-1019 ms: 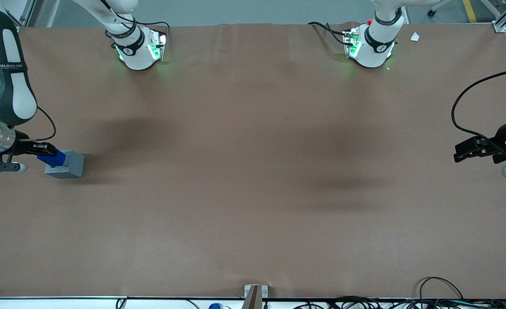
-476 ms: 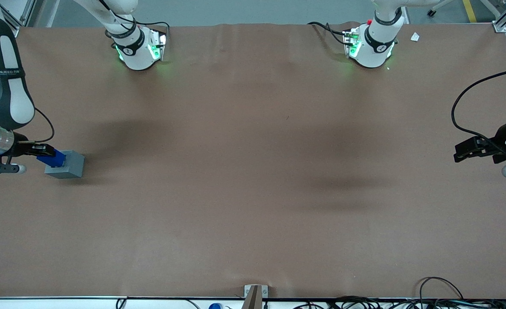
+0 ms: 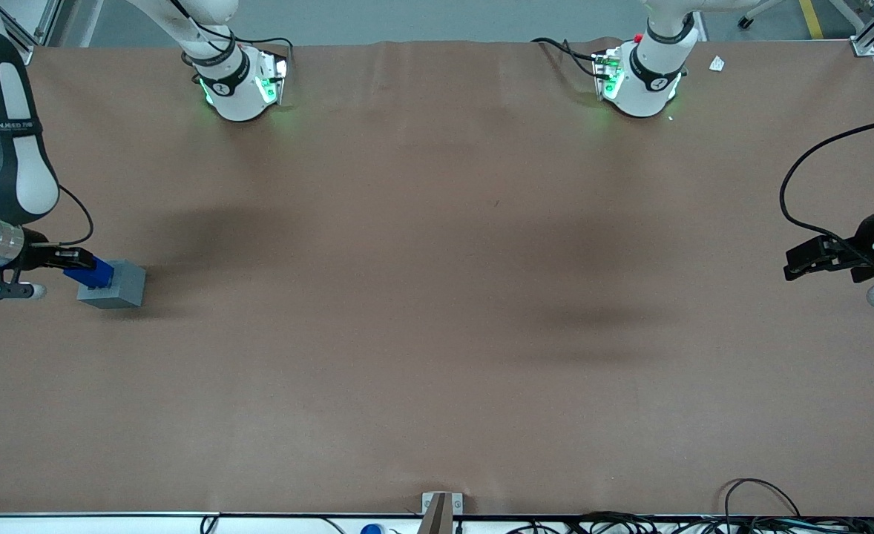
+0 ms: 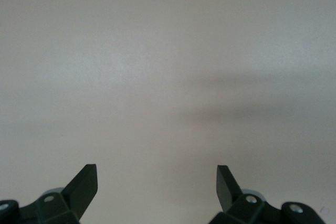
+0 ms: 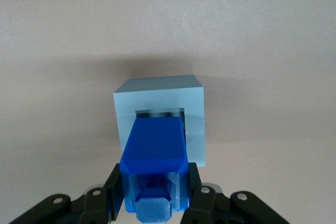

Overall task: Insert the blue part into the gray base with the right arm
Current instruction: 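Align the blue block over the base opening and lower it in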

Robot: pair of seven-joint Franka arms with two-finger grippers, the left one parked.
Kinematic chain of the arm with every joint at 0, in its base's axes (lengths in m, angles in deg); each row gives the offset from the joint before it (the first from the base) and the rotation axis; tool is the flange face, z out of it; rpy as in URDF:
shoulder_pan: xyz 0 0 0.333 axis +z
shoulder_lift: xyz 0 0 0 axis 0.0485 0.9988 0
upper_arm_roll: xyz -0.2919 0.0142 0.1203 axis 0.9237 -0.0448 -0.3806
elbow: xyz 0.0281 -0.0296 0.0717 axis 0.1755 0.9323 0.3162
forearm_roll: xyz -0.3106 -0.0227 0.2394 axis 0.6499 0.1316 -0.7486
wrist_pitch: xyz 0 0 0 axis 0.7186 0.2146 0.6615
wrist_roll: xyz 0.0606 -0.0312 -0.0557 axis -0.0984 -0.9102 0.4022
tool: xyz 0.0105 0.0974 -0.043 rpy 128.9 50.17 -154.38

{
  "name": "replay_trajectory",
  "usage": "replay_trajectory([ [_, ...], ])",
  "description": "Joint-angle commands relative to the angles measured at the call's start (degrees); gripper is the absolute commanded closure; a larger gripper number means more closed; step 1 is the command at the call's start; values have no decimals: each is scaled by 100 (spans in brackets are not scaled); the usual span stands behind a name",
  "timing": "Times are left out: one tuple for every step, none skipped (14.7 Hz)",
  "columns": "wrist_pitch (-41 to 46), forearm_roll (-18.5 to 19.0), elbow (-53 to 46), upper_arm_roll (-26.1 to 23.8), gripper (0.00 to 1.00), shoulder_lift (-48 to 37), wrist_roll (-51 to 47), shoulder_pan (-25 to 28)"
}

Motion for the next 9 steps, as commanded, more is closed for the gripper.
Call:
replay_trajectory([
  [65, 56, -101, -74, 88, 66, 84, -112],
  [65, 56, -101, -74, 88, 66, 84, -112],
  [65, 56, -101, -74, 88, 75, 84, -112],
  [65, 56, -101, -74, 88, 92, 84, -112],
  [57, 56, -109, -74, 88, 93, 93, -112],
  [57, 56, -109, -74, 89, 101, 93, -112],
  [57, 56, -109, -74, 89, 101, 93, -112],
  [57, 56, -109, -74, 89, 101, 93, -120],
  [57, 56, -118, -74, 89, 101, 93, -120],
])
